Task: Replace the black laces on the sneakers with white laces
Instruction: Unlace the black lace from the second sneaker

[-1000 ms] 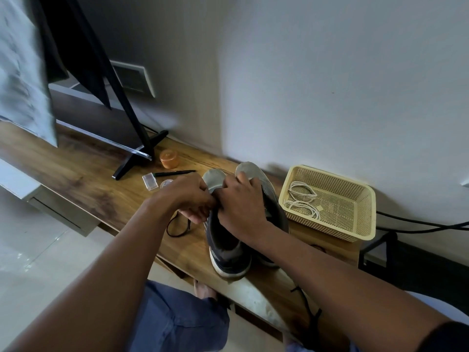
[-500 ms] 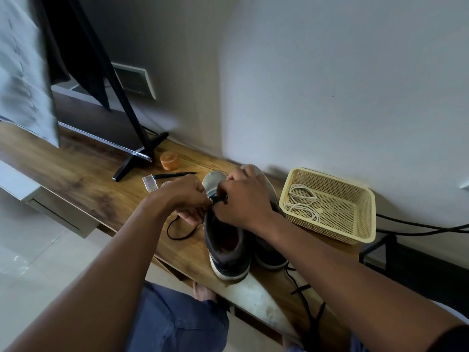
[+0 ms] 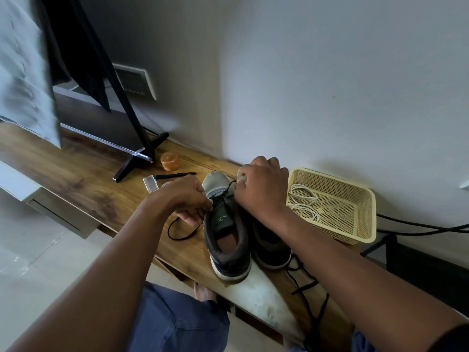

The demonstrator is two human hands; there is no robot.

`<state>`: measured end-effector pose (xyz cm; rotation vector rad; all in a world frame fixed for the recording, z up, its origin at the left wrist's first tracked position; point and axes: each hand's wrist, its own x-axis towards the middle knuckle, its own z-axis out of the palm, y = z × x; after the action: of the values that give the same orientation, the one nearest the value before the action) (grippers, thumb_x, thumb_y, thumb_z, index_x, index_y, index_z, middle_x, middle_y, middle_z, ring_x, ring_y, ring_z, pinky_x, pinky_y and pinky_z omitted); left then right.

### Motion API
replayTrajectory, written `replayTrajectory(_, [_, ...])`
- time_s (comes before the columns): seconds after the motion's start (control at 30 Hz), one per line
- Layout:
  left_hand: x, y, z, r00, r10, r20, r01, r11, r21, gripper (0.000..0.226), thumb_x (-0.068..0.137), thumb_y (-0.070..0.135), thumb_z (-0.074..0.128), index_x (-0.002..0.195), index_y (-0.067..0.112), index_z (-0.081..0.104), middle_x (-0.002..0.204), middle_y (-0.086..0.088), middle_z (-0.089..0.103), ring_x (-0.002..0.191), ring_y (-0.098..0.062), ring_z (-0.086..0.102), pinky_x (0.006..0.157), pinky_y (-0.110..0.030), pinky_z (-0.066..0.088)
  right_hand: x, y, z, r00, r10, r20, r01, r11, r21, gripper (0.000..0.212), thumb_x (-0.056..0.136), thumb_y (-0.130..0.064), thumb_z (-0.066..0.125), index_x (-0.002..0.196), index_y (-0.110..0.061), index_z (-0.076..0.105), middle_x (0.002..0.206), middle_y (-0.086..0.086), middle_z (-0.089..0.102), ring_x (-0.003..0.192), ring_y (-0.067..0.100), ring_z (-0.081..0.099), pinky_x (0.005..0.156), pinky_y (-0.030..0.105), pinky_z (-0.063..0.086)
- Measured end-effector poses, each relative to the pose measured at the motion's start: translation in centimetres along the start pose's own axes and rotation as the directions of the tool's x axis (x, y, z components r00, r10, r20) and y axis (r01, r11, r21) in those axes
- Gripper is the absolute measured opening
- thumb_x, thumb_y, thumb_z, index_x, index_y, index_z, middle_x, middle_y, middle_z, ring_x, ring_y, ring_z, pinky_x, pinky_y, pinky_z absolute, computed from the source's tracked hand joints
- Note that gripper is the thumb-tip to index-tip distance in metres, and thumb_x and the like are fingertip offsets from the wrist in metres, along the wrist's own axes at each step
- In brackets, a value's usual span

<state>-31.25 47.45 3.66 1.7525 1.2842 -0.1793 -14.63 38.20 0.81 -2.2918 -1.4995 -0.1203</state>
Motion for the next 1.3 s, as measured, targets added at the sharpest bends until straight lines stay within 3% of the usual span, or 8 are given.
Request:
replayTrajectory(0.17, [0.1,0.4,-0.1,1.000,0.008,0.005,-0.008,1.000,0.013,0.012,0.096,0.004,0.071,0.099,-0.006,0.074,0.083,-0.022,0.078,0.069,-0.028,0.078,0.056,-0.033,0.062,-1.1,-1.4,0.5,0.936,-0.324,0.136,0.325,0.946,0.018,0.027,0.075,-0.037,0.059,0.094,-0.028,0.076,0.107,-0.004,0.059,0.109,0.026,0.045,0.089,0.043,0.040])
replayTrajectory(0.3, [0.3,0.4,0.1,1.000,0.002,-0.003,-0.002,1.000,0.022,0.012,0.095,0.005,0.071,0.097,-0.006,0.074,0.078,-0.020,0.077,0.067,-0.027,0.078,0.056,-0.033,0.063,-2.7,-2.4,1.8,0.903,-0.404,0.146,0.415,0.908,-0.060,0.017,0.078,-0.028,0.060,0.086,-0.024,0.074,0.102,0.000,0.060,0.107,0.031,0.047,0.084,0.045,0.039])
replayTrajectory(0.47, [0.7,0.2,0.3,1.000,0.002,-0.003,-0.002,1.000,0.021,0.015,0.095,0.012,0.073,0.093,-0.003,0.075,0.076,-0.018,0.078,0.068,-0.027,0.079,0.056,-0.033,0.062,-2.5,-2.5,1.7,0.940,-0.334,0.062,0.337,0.940,-0.047,0.013,0.068,-0.028,0.060,0.073,-0.021,0.071,0.097,-0.006,0.058,0.102,0.028,0.046,0.080,0.042,0.034])
replayTrajectory(0.7, [0.7,0.0,0.2,1.000,-0.010,0.007,0.010,1.000,0.005,0.012,0.096,0.011,0.073,0.095,-0.001,0.074,0.077,-0.018,0.078,0.068,-0.028,0.079,0.053,-0.031,0.061,-0.3,-0.5,0.1,0.997,0.055,-0.055,-0.053,0.998,0.040,0.015,0.074,-0.025,0.057,0.078,-0.025,0.072,0.097,-0.007,0.057,0.097,0.025,0.047,0.081,0.041,0.040])
replayTrajectory(0.8, [0.6,0.0,0.2,1.000,-0.010,0.001,0.010,1.000,0.016,0.012,0.096,0.009,0.071,0.097,-0.003,0.074,0.079,-0.019,0.078,0.070,-0.029,0.079,0.053,-0.032,0.061,-1.1,-0.8,0.4,0.995,-0.099,0.023,0.096,0.992,0.087,0.016,0.074,-0.029,0.059,0.085,-0.027,0.072,0.102,-0.005,0.056,0.101,0.024,0.046,0.084,0.040,0.039])
replayTrajectory(0.97, [0.3,0.5,0.3,1.000,-0.006,-0.006,0.006,1.000,0.023,0.010,0.096,0.006,0.071,0.097,-0.003,0.073,0.080,-0.019,0.078,0.071,-0.028,0.079,0.055,-0.032,0.062,-3.1,-2.3,2.1,0.910,-0.359,0.205,0.385,0.918,-0.098,0.023,0.073,-0.034,0.060,0.087,-0.022,0.074,0.114,0.000,0.057,0.113,0.030,0.042,0.089,0.044,0.032])
replayTrajectory(1.13, [0.2,0.2,0.3,1.000,-0.013,0.007,0.013,1.000,0.006,0.015,0.097,0.011,0.071,0.100,-0.003,0.074,0.082,-0.020,0.078,0.071,-0.029,0.079,0.056,-0.033,0.062,-2.1,-2.1,1.1,0.978,-0.208,0.004,0.208,0.978,-0.030,0.018,0.068,-0.027,0.056,0.073,-0.021,0.072,0.097,-0.008,0.059,0.101,0.024,0.045,0.082,0.041,0.034])
replayTrajectory(1.3, [0.4,0.0,0.2,1.000,-0.003,0.008,0.002,1.000,0.004,0.013,0.096,0.009,0.071,0.100,-0.002,0.075,0.081,-0.020,0.078,0.071,-0.029,0.079,0.055,-0.032,0.061,-1.4,-1.5,0.6,0.992,-0.054,-0.118,0.059,0.998,0.035,0.016,0.080,-0.027,0.061,0.086,-0.026,0.076,0.101,-0.009,0.060,0.099,0.022,0.047,0.082,0.042,0.037])
